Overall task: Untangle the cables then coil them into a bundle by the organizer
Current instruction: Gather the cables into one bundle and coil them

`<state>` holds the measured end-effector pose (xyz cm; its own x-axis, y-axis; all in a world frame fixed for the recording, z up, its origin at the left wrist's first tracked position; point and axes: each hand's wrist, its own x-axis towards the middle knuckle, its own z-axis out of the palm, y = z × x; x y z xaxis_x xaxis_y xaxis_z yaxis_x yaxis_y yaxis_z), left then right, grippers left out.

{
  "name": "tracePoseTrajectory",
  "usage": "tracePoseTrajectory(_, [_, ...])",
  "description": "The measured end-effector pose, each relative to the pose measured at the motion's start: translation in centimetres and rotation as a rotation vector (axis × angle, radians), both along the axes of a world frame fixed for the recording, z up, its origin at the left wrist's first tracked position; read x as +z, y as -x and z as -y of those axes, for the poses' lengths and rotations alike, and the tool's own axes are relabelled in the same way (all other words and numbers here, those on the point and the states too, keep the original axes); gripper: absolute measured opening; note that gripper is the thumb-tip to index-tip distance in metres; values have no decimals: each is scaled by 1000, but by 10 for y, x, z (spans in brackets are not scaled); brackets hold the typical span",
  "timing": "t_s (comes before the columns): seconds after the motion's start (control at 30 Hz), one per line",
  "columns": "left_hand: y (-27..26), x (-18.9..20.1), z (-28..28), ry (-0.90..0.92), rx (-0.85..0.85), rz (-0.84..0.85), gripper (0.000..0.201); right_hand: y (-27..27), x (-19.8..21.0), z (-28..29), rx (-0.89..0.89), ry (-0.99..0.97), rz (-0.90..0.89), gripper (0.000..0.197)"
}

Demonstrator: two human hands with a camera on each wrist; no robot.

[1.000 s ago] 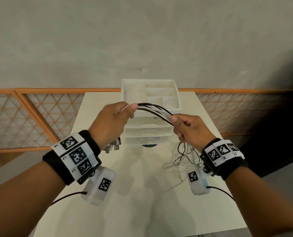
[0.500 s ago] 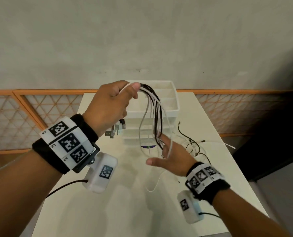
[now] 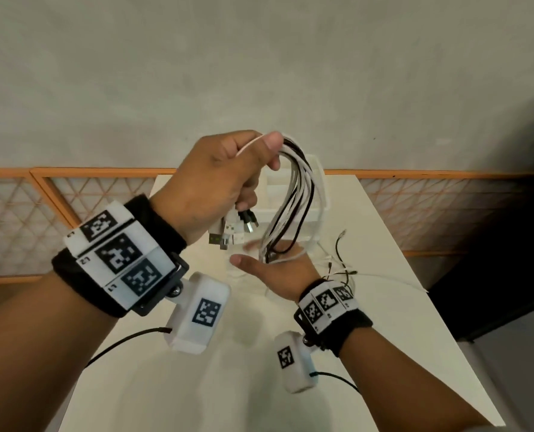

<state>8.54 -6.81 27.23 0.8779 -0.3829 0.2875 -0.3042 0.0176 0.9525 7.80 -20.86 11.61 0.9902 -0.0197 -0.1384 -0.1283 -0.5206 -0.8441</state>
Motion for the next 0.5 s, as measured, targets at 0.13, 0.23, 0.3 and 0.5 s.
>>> tracePoseTrajectory(0.13, [-12, 8, -12, 190, 84, -39, 32, -1, -56, 29, -44, 320, -222, 32])
tracePoseTrajectory(0.23, [-26, 3, -28, 299, 178, -99, 33, -6, -88, 81, -129, 379, -375, 37])
tracePoseTrajectory(0.3, [-35, -12, -38, 264, 212, -123, 33, -18, -82, 113, -234, 331, -351, 37])
tracePoseTrajectory(0.5, [-44, -64, -50, -29, 263, -287, 38, -92, -9, 189, -462, 98, -119, 14])
